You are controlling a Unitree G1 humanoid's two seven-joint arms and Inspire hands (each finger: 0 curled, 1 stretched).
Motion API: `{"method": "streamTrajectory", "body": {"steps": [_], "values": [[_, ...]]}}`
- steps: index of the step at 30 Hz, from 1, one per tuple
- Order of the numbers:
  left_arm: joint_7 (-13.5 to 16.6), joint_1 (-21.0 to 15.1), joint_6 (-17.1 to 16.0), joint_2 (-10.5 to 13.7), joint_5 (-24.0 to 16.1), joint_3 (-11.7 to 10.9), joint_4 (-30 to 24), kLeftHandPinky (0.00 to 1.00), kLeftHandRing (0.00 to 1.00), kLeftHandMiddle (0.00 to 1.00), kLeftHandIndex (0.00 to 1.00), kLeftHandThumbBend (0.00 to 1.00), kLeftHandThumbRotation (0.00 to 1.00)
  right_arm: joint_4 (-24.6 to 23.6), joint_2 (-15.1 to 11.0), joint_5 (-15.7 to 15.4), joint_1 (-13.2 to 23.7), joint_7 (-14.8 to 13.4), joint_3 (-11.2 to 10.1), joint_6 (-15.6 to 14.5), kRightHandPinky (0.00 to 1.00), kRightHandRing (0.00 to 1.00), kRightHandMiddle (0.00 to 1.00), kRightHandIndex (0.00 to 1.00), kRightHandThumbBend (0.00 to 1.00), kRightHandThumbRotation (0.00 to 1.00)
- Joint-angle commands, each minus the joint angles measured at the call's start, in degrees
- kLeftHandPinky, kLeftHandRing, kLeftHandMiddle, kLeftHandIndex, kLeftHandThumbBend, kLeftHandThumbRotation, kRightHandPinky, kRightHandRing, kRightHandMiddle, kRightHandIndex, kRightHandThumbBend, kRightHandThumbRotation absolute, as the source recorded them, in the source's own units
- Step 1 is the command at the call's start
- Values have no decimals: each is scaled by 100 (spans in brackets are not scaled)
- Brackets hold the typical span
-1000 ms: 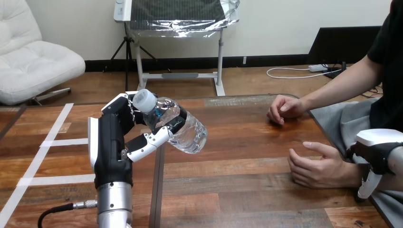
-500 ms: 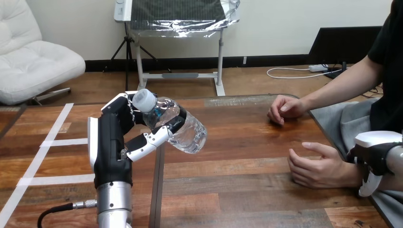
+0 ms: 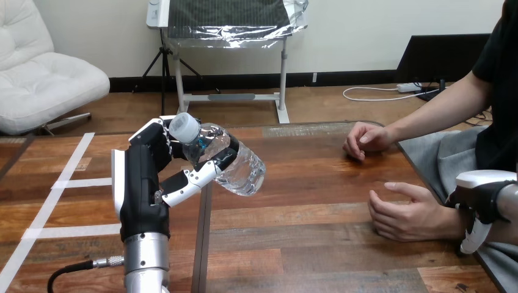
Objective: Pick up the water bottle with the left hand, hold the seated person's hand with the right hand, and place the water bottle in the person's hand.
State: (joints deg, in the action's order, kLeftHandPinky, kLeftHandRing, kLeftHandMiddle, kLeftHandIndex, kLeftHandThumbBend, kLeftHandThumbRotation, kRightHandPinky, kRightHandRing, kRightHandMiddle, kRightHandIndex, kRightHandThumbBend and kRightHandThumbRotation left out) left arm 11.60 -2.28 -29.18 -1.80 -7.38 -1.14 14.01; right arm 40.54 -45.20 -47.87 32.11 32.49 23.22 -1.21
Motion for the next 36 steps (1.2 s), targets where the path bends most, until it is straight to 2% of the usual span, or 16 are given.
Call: {"method": "streamTrajectory", "body": {"steps": [1,7,11,20,26,32,36], "values": [[35,-279,-180,47,-13,-60,-250,42,42,44,50,63,0,148,229,169,76,284,92,-114,57,69,78,82,66,4],[25,-273,-184,57,3,-64,-251,42,42,44,50,63,0,180,251,277,68,281,116,-99,56,66,75,80,65,1],[2,-259,-140,60,37,-62,-290,42,42,44,50,63,0,193,209,192,79,265,260,74,56,66,74,79,64,1],[-23,-268,-226,84,68,-66,-270,42,41,44,50,62,0,339,236,178,86,150,327,164,64,69,75,77,61,3],[-33,-260,-171,84,77,-79,-309,43,41,44,50,62,0,389,247,182,101,188,398,238,59,67,74,76,60,1],[23,-272,-172,95,6,-94,-306,43,41,44,50,62,0,358,300,398,-7,89,232,189,52,63,71,73,61,0],[27,-284,-178,95,5,-100,-292,43,41,44,49,62,0,404,324,409,-13,39,273,189,53,64,72,72,62,0]]}}
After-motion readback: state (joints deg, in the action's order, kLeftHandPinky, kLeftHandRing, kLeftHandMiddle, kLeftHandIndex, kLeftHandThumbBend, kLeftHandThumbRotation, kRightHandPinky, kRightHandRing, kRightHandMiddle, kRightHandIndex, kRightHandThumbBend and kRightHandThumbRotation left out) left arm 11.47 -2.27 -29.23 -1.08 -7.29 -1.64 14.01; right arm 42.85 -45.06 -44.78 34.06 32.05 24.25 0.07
